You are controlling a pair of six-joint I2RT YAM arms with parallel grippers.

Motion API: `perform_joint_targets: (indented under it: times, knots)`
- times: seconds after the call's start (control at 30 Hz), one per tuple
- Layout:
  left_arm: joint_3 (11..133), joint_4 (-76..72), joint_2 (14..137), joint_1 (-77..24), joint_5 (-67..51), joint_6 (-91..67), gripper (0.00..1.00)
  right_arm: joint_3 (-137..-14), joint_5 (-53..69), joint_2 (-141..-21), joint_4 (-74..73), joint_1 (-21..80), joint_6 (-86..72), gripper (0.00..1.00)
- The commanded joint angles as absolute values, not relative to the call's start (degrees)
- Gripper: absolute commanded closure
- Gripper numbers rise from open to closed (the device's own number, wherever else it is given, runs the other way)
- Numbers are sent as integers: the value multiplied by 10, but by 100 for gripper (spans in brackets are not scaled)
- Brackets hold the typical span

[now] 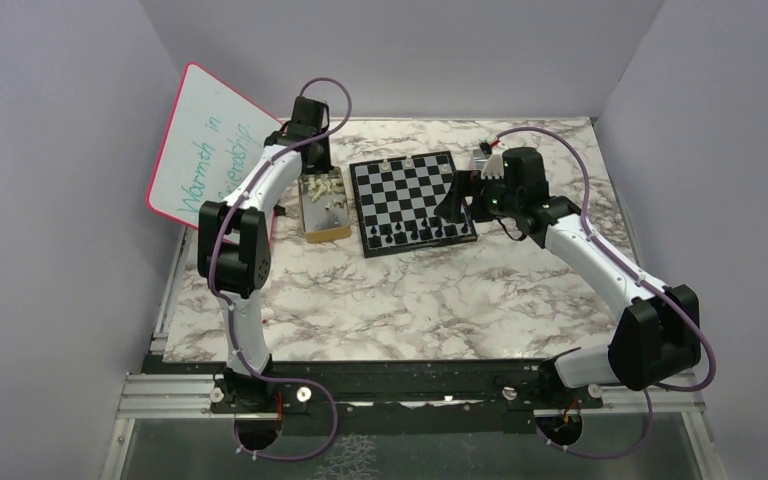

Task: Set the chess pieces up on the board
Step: Pick up the chess piece from the storage box.

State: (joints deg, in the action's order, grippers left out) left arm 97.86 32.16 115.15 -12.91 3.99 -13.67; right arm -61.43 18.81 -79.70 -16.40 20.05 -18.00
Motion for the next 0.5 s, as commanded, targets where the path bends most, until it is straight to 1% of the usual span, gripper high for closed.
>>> perform_joint_targets:
  times: [0.0, 0.3, 0.47]
  knots:
    - [1031, 344, 1127, -150, 21, -142, 91, -610, 204, -780, -156, 203, -183, 0]
    - [1123, 360, 1186, -198, 30, -134, 91, -607, 200, -774, -159, 203, -184, 0]
    - [1175, 361, 1240, -222, 43, -126, 91, -602, 197, -772, -160, 203, -184, 0]
